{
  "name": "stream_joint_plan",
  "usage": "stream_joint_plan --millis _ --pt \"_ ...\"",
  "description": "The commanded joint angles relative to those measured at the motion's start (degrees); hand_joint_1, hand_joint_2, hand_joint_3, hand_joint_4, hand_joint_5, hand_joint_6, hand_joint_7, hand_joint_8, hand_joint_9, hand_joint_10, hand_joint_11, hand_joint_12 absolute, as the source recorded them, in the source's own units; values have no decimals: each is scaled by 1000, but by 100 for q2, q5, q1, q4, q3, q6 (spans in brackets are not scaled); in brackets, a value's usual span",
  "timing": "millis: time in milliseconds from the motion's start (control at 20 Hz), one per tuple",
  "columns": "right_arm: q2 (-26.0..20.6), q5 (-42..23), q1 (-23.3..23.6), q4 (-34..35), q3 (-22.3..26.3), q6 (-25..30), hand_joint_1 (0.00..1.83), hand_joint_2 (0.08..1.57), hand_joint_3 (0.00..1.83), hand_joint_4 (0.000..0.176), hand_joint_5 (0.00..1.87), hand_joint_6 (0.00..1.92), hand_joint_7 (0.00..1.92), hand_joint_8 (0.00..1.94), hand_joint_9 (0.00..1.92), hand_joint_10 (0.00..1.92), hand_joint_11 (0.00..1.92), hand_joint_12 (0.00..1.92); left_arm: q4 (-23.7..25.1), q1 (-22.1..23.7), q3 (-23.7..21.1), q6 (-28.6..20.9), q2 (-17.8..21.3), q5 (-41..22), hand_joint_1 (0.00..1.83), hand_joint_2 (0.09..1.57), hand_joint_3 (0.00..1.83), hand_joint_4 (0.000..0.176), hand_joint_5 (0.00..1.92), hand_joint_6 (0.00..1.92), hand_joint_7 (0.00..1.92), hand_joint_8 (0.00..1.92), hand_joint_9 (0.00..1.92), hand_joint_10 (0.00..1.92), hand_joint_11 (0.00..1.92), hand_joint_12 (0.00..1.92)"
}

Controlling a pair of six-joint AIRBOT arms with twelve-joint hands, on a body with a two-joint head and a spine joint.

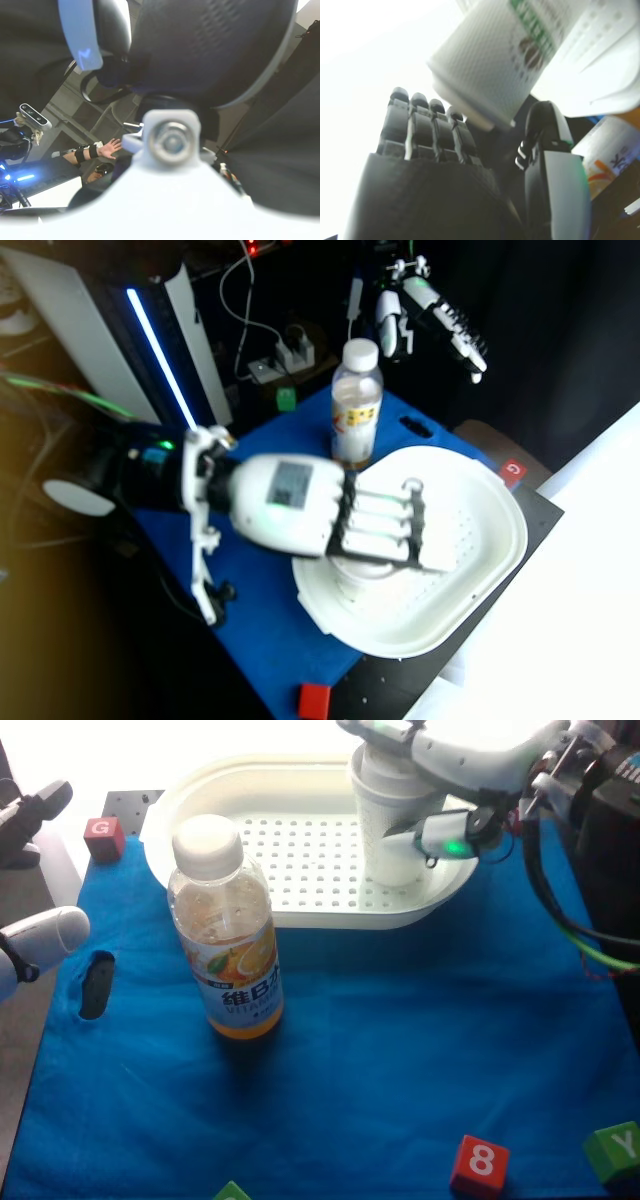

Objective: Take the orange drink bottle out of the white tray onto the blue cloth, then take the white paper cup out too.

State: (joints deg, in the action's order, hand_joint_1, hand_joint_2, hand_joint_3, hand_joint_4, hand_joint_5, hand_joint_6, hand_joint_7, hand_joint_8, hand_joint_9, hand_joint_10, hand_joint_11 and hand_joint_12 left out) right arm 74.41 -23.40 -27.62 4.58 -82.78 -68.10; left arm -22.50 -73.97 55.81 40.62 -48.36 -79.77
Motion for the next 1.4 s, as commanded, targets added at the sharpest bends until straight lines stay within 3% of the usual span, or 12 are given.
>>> stream_joint_plan --millis 0,50,100,150,250,300,400,900,1100,1150,1200,1350 --pt "38 -534 99 35 -65 -9 649 1086 44 0 0 0 0 0 72 13 9 576 -18 42 28 -24 8 -775 350 1312 1 96 57 2 0 0 53 2 0 705" --pt "63 -478 99 62 -108 -8 649 1086 44 0 0 0 0 0 72 13 9 576 -22 42 28 -24 8 -783 350 1312 1 96 57 2 0 0 53 2 0 705" --pt "79 -413 99 70 -148 -8 627 1127 21 0 70 16 144 18 224 68 0 1268 -26 42 28 -24 8 -789 336 1299 0 108 60 1 0 0 57 4 0 695" --pt "86 -381 99 88 -165 -7 627 1127 21 0 70 16 144 18 224 68 0 1268 -35 42 28 -24 8 -796 336 1299 0 108 60 1 0 0 57 4 0 695" --pt "86 -365 99 138 -173 1 712 1174 0 0 323 242 528 287 435 1008 327 1713 -57 41 25 -25 8 -813 331 1259 0 101 74 3 9 1 86 6 0 791" --pt "85 -364 99 140 -181 33 712 1174 0 0 323 242 528 287 435 1008 327 1713 -65 41 24 -25 7 -824 331 1259 0 101 74 3 9 1 86 6 0 791" --pt "81 -364 99 140 -196 146 766 1192 2 0 233 960 419 1040 608 1598 700 1910 -80 41 22 -25 7 -843 383 1259 0 120 89 6 25 3 104 7 0 757" --pt "-109 -646 100 104 17 361 827 1351 11 0 437 1663 414 1496 577 1716 667 1921 -127 38 32 -25 -4 -899 437 1287 1 116 83 0 12 0 75 3 0 569" --pt "-320 -1247 111 -338 252 997 829 1340 4 4 469 1636 445 1711 651 1905 756 1921 -142 37 39 -25 -15 -905 457 1287 0 130 81 2 6 0 75 2 0 562" --pt "-382 -1325 123 -354 327 997 818 1356 4 60 522 1657 460 1693 660 1918 749 1921 -145 37 40 -24 -17 -906 462 1284 0 128 85 2 8 1 82 4 0 599" --pt "-437 -1389 156 -418 390 997 803 1251 0 0 322 1528 423 1658 591 1906 668 1921 -146 37 42 -24 -18 -905 446 1295 1 124 75 0 2 0 75 1 0 583" --pt "-735 -1745 298 -679 784 997 916 1311 1 0 517 1579 458 1650 548 1842 634 1921 -163 37 44 -24 -17 -924 421 1279 0 148 90 4 12 3 86 3 0 580"
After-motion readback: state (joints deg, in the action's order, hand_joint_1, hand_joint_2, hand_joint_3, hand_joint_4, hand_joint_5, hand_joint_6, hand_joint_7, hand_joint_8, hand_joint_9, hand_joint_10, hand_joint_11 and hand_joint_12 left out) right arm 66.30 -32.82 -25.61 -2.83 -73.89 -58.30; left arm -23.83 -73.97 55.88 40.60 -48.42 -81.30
